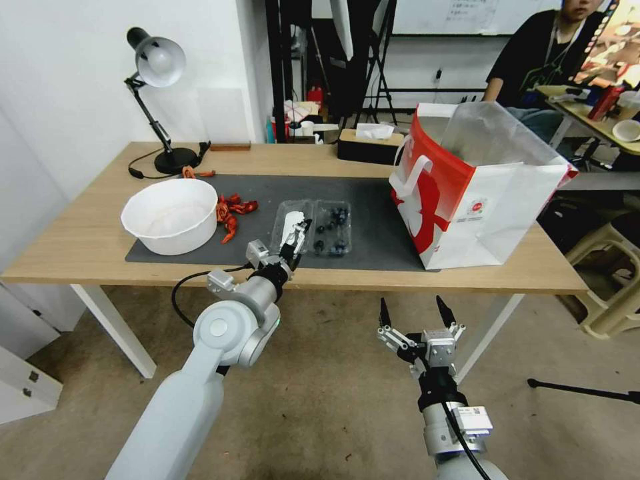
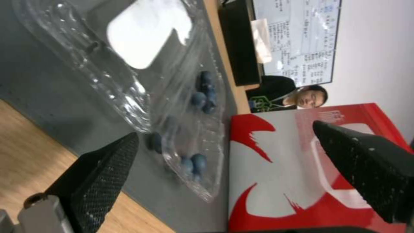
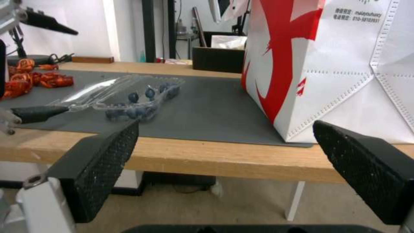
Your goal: Close the takeout container lid, then place the container into the takeout bag.
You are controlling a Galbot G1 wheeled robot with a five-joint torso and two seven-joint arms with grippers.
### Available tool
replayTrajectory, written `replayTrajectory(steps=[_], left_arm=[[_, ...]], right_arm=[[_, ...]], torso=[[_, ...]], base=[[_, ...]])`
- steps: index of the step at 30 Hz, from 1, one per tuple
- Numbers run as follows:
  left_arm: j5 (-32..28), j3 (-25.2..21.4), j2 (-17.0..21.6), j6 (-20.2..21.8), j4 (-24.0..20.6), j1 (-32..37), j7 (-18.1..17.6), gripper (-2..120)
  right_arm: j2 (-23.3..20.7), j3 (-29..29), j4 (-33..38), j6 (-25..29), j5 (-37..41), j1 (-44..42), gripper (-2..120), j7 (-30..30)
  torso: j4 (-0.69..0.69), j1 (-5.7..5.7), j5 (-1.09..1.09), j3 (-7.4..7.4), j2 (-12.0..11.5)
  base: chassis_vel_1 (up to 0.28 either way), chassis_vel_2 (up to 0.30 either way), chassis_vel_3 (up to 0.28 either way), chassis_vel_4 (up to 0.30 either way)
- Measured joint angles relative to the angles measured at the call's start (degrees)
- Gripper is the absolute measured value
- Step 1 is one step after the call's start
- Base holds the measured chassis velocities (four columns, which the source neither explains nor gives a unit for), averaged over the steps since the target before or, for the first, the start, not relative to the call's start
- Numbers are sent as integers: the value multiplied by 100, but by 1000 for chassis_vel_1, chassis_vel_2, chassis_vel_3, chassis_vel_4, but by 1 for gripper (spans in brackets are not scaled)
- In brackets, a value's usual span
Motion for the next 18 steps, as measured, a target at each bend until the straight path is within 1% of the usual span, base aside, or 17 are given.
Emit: replayTrajectory(steps=[3,9,13,18], left_arm=[[22,16,-36,0,163,-110,-74,100],[64,20,-70,-21,336,-203,-130,100],[111,20,-81,-58,421,-261,-130,100],[326,41,-62,-145,522,-315,-32,100]], right_arm=[[-1,5,-1,0,10,14,100,4],[-6,25,-1,0,22,18,100,7],[-8,37,-1,3,24,16,100,11],[-4,46,-1,8,28,16,100,13]], torso=[[0,0,0,0,0],[0,0,0,0,0],[0,0,0,0,0],[0,-1,0,0,0]], base=[[0,0,0,0],[0,0,0,0],[0,0,0,0],[0,0,0,0]])
